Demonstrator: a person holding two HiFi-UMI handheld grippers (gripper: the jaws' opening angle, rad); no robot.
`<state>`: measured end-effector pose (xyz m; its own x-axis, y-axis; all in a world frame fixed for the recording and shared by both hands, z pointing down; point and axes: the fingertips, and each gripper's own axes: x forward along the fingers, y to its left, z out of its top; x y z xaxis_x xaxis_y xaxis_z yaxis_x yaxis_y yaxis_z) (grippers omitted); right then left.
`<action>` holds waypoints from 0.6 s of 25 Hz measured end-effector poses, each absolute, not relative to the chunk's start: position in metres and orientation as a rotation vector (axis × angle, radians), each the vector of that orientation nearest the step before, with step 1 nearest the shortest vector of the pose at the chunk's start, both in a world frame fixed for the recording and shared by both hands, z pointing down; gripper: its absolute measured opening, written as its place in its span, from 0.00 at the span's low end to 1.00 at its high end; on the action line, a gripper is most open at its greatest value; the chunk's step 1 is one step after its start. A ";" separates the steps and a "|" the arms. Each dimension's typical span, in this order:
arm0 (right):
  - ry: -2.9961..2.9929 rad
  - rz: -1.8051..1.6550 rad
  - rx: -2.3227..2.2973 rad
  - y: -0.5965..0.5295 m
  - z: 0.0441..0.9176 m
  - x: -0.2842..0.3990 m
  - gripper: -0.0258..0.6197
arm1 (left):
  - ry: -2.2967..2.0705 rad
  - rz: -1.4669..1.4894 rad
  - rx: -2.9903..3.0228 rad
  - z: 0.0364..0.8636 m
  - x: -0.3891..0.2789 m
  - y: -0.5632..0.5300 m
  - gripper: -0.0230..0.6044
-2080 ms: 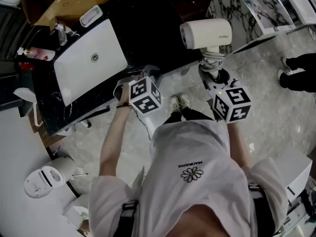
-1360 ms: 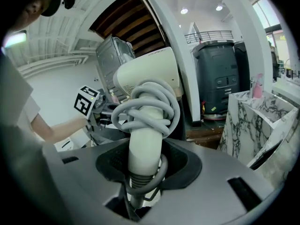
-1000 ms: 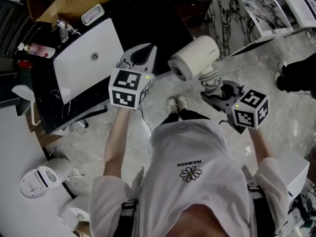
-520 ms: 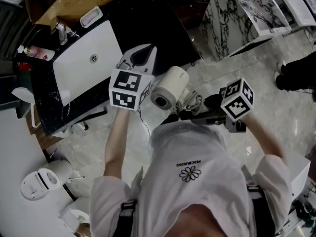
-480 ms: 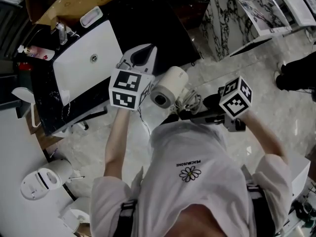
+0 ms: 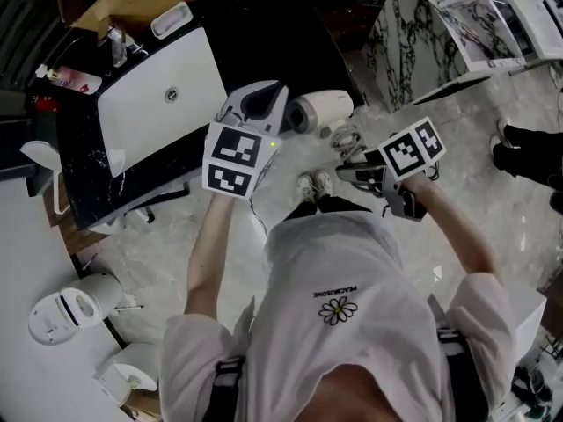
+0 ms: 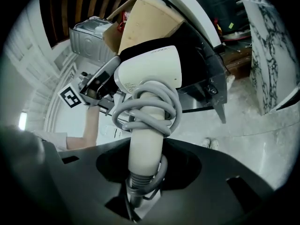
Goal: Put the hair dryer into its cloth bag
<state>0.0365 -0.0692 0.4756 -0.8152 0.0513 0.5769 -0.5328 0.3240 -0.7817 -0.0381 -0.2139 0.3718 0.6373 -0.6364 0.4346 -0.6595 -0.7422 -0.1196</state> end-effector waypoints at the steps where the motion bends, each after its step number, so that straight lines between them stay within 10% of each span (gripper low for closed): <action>1: -2.079 1.509 0.452 -0.075 0.478 0.035 0.26 | -1.104 0.722 2.806 0.372 -0.037 -0.213 0.06; 15: -2.090 1.438 0.777 -0.151 0.502 0.006 0.26 | -1.027 0.790 2.855 0.385 -0.021 -0.201 0.06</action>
<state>0.0056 -0.1513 0.5022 -0.7217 -0.1801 0.6683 -0.6886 0.2851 -0.6668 -0.0214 -0.2012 0.3849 0.6584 -0.5952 0.4607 -0.5984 -0.7852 -0.1594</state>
